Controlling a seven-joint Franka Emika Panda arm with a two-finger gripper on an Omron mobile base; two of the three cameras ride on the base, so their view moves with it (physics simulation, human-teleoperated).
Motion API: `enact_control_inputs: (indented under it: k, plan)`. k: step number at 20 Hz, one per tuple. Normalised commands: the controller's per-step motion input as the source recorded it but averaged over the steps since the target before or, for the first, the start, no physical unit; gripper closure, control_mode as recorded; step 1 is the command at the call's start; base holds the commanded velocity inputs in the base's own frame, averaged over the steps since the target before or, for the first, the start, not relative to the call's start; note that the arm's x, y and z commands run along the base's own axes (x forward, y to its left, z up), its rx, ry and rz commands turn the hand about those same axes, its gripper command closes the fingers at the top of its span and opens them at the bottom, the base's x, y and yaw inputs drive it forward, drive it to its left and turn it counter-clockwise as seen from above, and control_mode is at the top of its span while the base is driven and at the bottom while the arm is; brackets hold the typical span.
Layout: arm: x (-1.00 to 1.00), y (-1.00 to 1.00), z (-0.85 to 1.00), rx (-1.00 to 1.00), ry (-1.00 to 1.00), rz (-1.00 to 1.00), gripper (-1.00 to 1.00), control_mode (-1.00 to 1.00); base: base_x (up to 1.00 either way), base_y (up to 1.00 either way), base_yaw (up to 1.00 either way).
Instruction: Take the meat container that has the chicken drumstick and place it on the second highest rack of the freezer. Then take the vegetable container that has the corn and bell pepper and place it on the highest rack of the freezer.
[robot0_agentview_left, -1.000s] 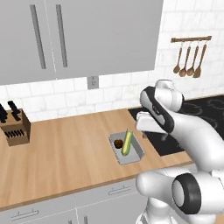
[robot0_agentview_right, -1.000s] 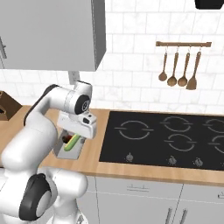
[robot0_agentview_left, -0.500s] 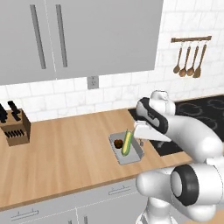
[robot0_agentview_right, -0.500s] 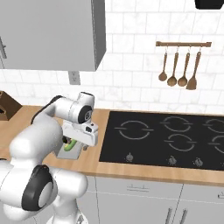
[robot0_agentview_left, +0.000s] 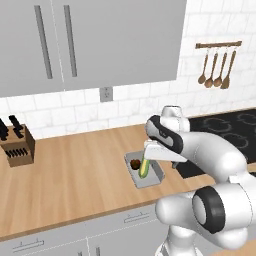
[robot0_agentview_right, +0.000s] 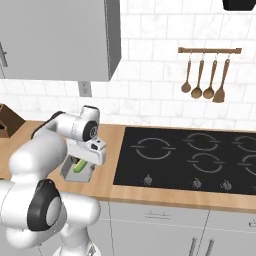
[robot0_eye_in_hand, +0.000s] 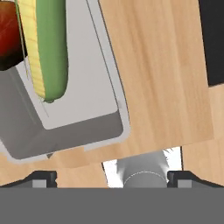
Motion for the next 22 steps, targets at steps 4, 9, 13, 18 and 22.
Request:
enact_control_inputs:
  k: [4,9,13,18,22]
  plan:
    - [0.5,0.0,-0.18,0.0,-0.11,0.0,-1.0,-1.0,0.0,0.0,0.0]
    - [0.31,0.0,-0.3,0.0,-0.03,0.0,-1.0,-1.0,0.0,0.0,0.0]
    - [0.06,0.0,-0.36,0.0,0.0,0.0,-1.0,-1.0,0.0,0.0,0.0]
    - [0.0,0.0,-0.3,0.0,0.0,0.0,-1.0,-1.0,0.0,0.0,0.0]
    - [0.0,-0.01,-0.41,0.0,0.0,0.0,-1.0,-1.0,0.0,0.0,0.0]
